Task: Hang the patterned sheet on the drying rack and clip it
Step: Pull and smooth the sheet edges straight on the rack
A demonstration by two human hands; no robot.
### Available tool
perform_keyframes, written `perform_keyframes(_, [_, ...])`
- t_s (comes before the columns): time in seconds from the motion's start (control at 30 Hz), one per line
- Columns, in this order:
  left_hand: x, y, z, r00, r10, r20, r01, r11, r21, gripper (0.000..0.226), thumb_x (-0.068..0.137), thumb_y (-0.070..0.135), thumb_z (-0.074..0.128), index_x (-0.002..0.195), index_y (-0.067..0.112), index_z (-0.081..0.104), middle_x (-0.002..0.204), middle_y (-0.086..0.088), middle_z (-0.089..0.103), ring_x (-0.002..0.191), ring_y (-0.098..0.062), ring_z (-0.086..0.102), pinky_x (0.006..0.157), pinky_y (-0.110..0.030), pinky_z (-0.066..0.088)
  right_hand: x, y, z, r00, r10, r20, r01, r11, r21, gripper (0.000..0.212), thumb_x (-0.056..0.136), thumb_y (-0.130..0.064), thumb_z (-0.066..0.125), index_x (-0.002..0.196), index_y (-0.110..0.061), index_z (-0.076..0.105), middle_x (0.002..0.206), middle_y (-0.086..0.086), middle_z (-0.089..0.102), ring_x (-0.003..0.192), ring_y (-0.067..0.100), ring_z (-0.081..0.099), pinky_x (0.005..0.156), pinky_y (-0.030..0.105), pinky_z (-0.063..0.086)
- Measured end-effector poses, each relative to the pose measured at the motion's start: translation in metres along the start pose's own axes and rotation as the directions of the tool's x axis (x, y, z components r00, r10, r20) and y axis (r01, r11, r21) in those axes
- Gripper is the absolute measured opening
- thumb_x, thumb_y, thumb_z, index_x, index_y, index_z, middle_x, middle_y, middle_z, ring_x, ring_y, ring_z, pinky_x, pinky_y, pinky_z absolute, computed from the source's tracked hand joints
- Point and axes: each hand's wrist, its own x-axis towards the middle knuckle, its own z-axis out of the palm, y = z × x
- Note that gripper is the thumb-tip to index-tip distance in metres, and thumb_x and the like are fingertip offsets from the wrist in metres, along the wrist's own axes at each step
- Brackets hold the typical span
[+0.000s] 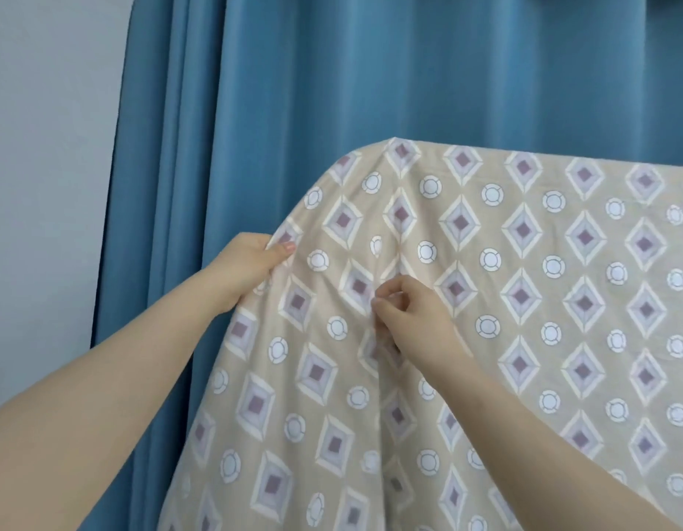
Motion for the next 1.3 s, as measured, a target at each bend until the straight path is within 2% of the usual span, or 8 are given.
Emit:
perform_keyframes(0.1, [0.002,-0.010,0.000,0.998,-0.045,0.039,0.046,0.999,-0.008,0.029,0.089,0.036,0.059,0.095,0.009,0.067,0.097,-0.009,0.072,0.087,-0.028,0.067,0.084,-0.040,0.054,-0.001,-0.005,0.004,0.999,-0.006,0.032,0.006,1.000,0.010,0.017,0.084,-0.010,0.052,0.072,-0.020,0.059,0.055,-0.005,0.058,0.055,0.015,0.053,0.057,0.028,0.042])
perform_keyframes(0.2, [-0.004,-0.014,-0.007,0.966,-0.121,0.226,0.104,0.991,0.085,0.014,0.084,0.028,0.066,0.090,0.015,0.067,0.082,0.003,0.074,0.074,-0.013,0.070,0.067,-0.027,0.057,0.002,-0.011,0.001,0.999,-0.037,-0.008,0.037,0.999,-0.008,0.015,0.084,-0.012,0.052,0.073,-0.020,0.059,0.054,-0.006,0.057,0.055,0.013,0.053,0.054,0.029,0.040])
perform_keyframes(0.4, [-0.004,-0.006,-0.007,0.980,-0.039,0.193,0.019,0.995,0.102,0.017,0.087,0.017,0.065,0.103,0.017,0.061,0.099,-0.001,0.070,0.085,-0.017,0.068,0.076,-0.031,0.056,0.004,-0.008,0.002,0.993,-0.034,-0.115,0.025,0.997,-0.078,0.012,0.084,-0.015,0.052,0.077,-0.024,0.056,0.064,-0.008,0.053,0.066,0.013,0.054,0.063,0.034,0.048])
perform_keyframes(0.53, [0.004,0.023,0.015,0.996,0.067,0.054,-0.062,0.995,-0.079,0.028,0.089,0.033,0.060,0.114,0.021,0.054,0.105,-0.002,0.067,0.091,-0.022,0.066,0.081,-0.037,0.054,0.008,-0.011,-0.009,0.974,-0.075,-0.212,0.051,0.992,-0.115,0.005,0.086,-0.017,0.052,0.088,-0.022,0.052,0.067,-0.009,0.053,0.064,0.010,0.052,0.061,0.027,0.042])
perform_keyframes(0.7, [0.022,0.062,0.042,0.978,0.191,-0.080,-0.185,0.980,0.074,0.029,0.089,0.039,0.053,0.116,0.028,0.049,0.112,0.002,0.060,0.098,-0.021,0.060,0.086,-0.036,0.049,0.033,-0.036,-0.024,0.956,-0.157,-0.246,0.101,0.968,-0.228,0.013,0.085,-0.019,0.048,0.098,-0.023,0.051,0.094,-0.004,0.059,0.081,0.015,0.058,0.075,0.036,0.049])
perform_keyframes(0.97, [0.056,0.113,0.059,0.949,0.313,0.031,-0.299,0.866,0.400,0.033,0.094,0.030,0.038,0.125,0.027,0.049,0.118,0.001,0.056,0.101,-0.021,0.054,0.087,-0.031,0.044,0.096,-0.081,-0.047,0.846,-0.482,-0.228,0.153,0.628,-0.763,0.042,0.093,-0.025,0.037,0.135,-0.023,0.043,0.142,-0.003,0.041,0.131,0.021,0.030,0.104,0.037,0.020])
perform_keyframes(1.1, [0.066,0.125,0.066,0.953,0.293,0.079,-0.300,0.874,0.383,0.030,0.098,0.027,0.031,0.119,0.025,0.052,0.117,0.002,0.056,0.105,-0.021,0.052,0.091,-0.034,0.044,0.123,-0.084,-0.053,0.903,-0.421,-0.084,0.155,0.502,-0.851,0.039,0.100,-0.038,0.025,0.129,-0.023,0.046,0.133,-0.002,0.050,0.128,0.021,0.036,0.107,0.042,0.016])
perform_keyframes(1.3, [0.060,0.108,0.071,0.860,0.510,-0.001,-0.369,0.624,0.689,0.033,0.101,0.038,0.021,0.114,0.018,0.044,0.106,-0.005,0.060,0.089,-0.026,0.051,0.069,-0.033,0.034,0.135,-0.083,-0.074,0.881,-0.465,-0.087,0.154,0.456,-0.876,0.043,0.099,-0.046,0.019,0.094,-0.016,0.050,0.094,0.002,0.050,0.104,0.027,0.045,0.093,0.040,0.024])
